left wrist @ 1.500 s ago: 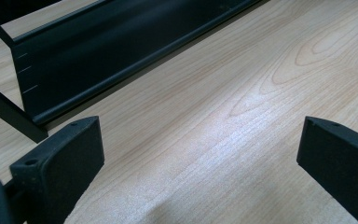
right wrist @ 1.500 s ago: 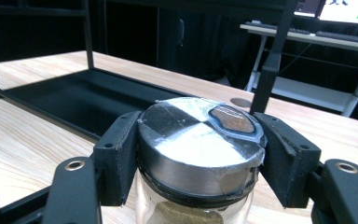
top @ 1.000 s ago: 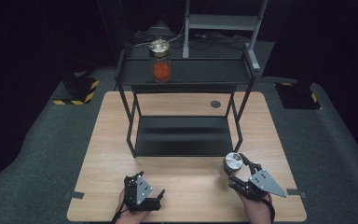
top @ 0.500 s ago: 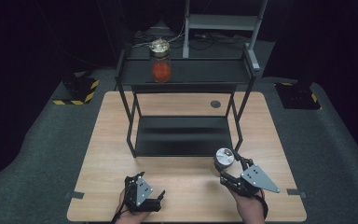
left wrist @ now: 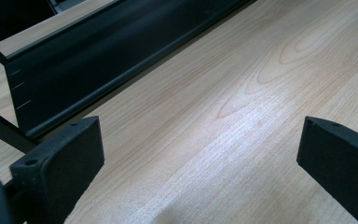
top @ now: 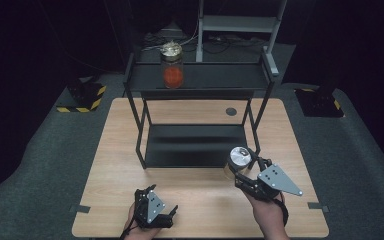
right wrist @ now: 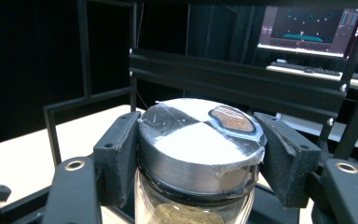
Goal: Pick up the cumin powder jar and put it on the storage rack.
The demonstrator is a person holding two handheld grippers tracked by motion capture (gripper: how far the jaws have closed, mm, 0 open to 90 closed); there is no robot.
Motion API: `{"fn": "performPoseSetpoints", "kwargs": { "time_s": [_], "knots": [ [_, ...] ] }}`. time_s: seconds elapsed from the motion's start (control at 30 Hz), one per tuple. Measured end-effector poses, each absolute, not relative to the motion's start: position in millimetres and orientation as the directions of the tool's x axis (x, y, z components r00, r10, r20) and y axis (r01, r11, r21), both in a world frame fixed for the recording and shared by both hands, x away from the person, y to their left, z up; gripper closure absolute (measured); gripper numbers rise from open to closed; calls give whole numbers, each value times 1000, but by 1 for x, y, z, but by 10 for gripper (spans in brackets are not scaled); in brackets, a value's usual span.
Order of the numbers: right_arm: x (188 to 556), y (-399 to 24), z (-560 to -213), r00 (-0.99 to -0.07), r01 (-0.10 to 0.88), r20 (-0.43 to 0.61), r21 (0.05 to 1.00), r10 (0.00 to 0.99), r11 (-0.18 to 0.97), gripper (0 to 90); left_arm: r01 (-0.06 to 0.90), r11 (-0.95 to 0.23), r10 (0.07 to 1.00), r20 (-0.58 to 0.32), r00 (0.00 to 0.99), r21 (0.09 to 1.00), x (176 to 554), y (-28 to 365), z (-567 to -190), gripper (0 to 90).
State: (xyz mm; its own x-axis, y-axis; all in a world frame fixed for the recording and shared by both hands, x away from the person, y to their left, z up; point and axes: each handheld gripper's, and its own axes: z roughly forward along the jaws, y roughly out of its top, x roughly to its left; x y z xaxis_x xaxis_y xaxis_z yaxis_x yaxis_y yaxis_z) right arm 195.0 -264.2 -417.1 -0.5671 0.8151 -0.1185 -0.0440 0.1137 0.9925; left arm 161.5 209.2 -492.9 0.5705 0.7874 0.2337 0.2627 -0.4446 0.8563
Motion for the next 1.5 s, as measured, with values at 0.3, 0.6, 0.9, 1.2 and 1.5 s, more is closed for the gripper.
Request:
{"fn": "performPoseSetpoints", "kwargs": {
  "time_s": [0.3, 0.6, 0.9, 1.2, 1.5],
  "knots": [
    [211, -259, -394, -576, -51, -114, 993, 809, 104, 343, 254, -452, 782, 243, 573, 855, 159, 208, -493, 9],
    [226, -257, -373, -578, -62, -103, 995, 809, 82, 344, 257, -439, 786, 230, 574, 861, 160, 210, -494, 9],
    [234, -257, -353, -571, -86, -99, 994, 815, 60, 344, 254, -439, 784, 229, 577, 862, 160, 211, -494, 9],
    [242, -253, -333, -566, -121, -121, 991, 815, 63, 344, 256, -433, 786, 223, 577, 864, 160, 212, -494, 9],
    [249, -248, -312, -553, -151, -140, 986, 821, 67, 344, 259, -421, 789, 211, 577, 869, 161, 214, -495, 9]
  ]
}}
